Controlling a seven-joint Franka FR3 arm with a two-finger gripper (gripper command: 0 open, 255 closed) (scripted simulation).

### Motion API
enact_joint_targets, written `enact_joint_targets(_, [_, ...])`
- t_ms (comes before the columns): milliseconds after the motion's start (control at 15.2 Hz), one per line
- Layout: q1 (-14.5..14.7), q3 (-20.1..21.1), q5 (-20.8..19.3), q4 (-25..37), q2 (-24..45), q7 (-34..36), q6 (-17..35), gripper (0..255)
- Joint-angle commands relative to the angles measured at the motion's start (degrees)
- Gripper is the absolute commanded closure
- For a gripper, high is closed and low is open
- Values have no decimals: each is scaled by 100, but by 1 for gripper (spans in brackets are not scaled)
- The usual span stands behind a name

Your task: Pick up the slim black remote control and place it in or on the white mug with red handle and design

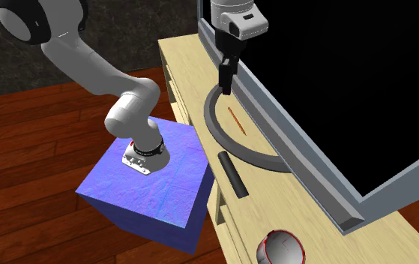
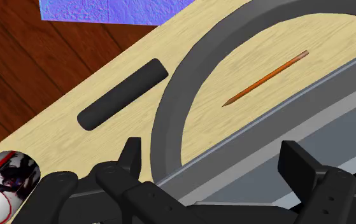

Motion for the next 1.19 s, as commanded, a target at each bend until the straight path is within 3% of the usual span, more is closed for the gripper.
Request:
enact_joint_targets(0, [0,0,0,0,0,0,0,0])
enact_joint_targets(1122, [-1219,-119,414,-1430,1918,2289,2383,0])
